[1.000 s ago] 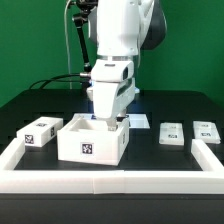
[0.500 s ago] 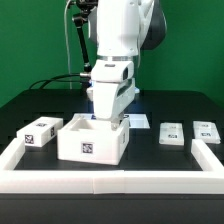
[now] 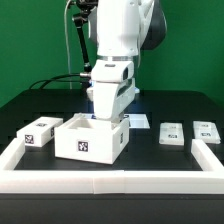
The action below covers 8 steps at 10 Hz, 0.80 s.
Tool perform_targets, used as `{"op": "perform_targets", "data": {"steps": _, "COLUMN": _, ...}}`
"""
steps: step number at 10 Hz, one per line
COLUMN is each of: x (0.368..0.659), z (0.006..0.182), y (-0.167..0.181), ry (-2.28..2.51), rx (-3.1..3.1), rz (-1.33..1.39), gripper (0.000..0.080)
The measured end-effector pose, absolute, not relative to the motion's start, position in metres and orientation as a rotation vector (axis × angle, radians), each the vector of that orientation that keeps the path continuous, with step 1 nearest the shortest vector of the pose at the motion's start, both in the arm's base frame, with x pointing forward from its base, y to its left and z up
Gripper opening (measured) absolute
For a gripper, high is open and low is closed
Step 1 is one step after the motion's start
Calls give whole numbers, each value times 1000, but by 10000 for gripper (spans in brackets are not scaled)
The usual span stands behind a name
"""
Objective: Assemble cabinet
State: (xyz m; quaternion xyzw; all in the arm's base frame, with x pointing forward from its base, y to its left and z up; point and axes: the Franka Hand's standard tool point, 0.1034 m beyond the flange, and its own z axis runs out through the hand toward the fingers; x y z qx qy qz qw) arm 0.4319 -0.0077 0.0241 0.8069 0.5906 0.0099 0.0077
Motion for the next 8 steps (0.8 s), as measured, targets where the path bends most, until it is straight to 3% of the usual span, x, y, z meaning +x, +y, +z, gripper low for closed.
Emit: {"op": "perform_targets", "data": {"steps": 8, "x": 459, "z": 26, "y": 22, "ry": 2146, "rx": 2312, "rz": -38, "gripper": 34}}
